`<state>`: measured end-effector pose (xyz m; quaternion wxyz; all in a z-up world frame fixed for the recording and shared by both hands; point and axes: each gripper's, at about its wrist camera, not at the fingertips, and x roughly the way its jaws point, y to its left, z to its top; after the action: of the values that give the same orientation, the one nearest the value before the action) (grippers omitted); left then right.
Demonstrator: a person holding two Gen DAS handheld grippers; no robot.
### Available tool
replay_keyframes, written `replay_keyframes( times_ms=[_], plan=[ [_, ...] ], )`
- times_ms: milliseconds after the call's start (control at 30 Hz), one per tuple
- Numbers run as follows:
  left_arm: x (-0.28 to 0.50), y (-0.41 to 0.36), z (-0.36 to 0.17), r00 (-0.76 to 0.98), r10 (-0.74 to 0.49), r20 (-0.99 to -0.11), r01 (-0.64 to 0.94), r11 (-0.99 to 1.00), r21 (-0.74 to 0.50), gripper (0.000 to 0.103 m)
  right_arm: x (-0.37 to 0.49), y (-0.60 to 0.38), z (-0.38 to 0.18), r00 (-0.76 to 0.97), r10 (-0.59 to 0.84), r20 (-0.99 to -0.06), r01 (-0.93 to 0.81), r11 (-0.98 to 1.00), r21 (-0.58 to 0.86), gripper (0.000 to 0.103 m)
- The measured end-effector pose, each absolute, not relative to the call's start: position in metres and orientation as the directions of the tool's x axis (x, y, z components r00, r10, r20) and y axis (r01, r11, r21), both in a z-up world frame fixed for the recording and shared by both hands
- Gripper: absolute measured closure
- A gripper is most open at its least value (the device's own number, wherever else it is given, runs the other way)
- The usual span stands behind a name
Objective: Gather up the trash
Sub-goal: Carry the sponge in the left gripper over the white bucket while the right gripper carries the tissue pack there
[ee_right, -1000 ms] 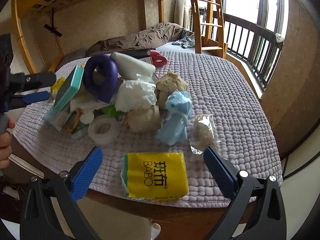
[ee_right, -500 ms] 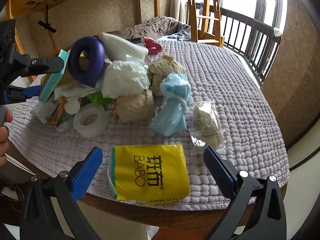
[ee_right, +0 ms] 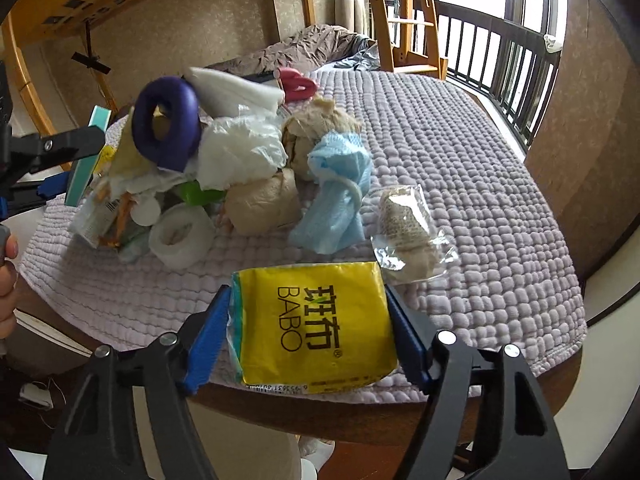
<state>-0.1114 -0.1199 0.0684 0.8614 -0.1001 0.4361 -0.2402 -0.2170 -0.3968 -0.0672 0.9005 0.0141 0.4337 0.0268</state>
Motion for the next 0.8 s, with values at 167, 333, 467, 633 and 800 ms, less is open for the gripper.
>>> replay_keyframes(
  times_ms=[167, 333, 467, 633, 800],
  plan=[
    [-0.124, -0.113, 0.076, 0.516, -0.488, -0.703, 0.341, 0.871, -0.354, 0.006, -0.228, -0.397, -0.05, 0.637, 0.088, -0.766, -0.068, 0.996, 0.058, 0.031],
    [-0.139, -0.109, 0.08, 0.531, -0.452, -0.717, 0.349, 0.887, -0.302, 0.006, -0.242, -0.388, -0.034, 0.648, 0.127, -0.751, -0.13, 0.99, 0.055, 0.031],
    [-0.15, -0.103, 0.079, 0.538, -0.428, -0.726, 0.351, 0.897, -0.268, 0.006, -0.246, -0.377, -0.023, 0.644, 0.161, -0.748, -0.17, 0.983, 0.065, 0.031],
    [-0.164, -0.094, 0.076, 0.536, -0.411, -0.737, 0.346, 0.904, -0.253, 0.006, -0.257, -0.359, -0.018, 0.637, 0.199, -0.745, -0.212, 0.974, 0.079, 0.031],
    [-0.179, -0.089, 0.071, 0.533, -0.384, -0.754, 0.352, 0.911, -0.215, 0.006, -0.264, -0.35, -0.016, 0.62, 0.218, -0.754, -0.241, 0.967, 0.082, 0.031]
  ],
)
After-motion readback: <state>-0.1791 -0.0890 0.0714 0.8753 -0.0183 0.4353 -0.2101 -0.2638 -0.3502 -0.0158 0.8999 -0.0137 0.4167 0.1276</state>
